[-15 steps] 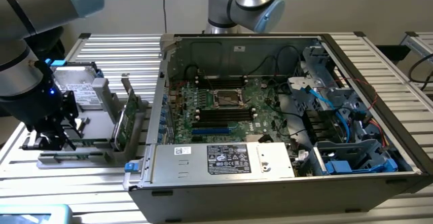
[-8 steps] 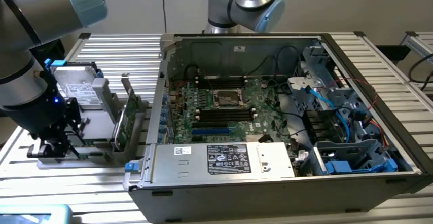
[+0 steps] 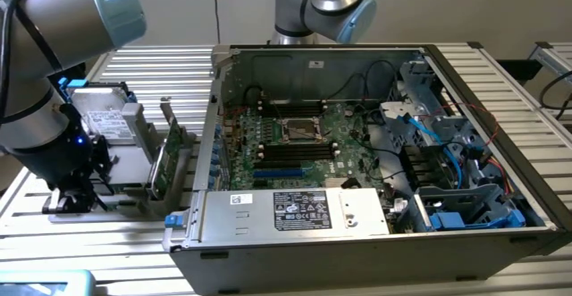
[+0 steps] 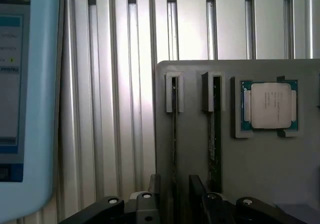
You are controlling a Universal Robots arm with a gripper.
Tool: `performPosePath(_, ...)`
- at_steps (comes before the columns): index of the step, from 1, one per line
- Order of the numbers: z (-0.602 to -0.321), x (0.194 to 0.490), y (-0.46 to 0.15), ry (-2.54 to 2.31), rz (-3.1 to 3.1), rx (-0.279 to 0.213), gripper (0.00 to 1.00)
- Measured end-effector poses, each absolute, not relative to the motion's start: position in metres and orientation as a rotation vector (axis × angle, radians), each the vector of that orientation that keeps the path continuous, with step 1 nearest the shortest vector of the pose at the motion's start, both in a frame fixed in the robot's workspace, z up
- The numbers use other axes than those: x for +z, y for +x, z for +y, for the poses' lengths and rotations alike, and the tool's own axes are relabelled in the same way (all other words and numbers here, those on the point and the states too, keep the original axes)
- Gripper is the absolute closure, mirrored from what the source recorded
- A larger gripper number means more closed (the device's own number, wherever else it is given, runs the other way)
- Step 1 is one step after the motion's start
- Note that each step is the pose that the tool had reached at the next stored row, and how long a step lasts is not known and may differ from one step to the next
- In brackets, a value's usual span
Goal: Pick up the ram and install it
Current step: 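Pick up the ram and move it above insertion slot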
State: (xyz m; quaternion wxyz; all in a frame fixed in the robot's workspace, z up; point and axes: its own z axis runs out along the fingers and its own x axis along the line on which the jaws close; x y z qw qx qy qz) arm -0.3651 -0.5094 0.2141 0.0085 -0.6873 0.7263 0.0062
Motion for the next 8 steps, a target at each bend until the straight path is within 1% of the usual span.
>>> performPosePath(8,-0.507,0.202,-0.365,-2.154,2.276,0.033,0.64)
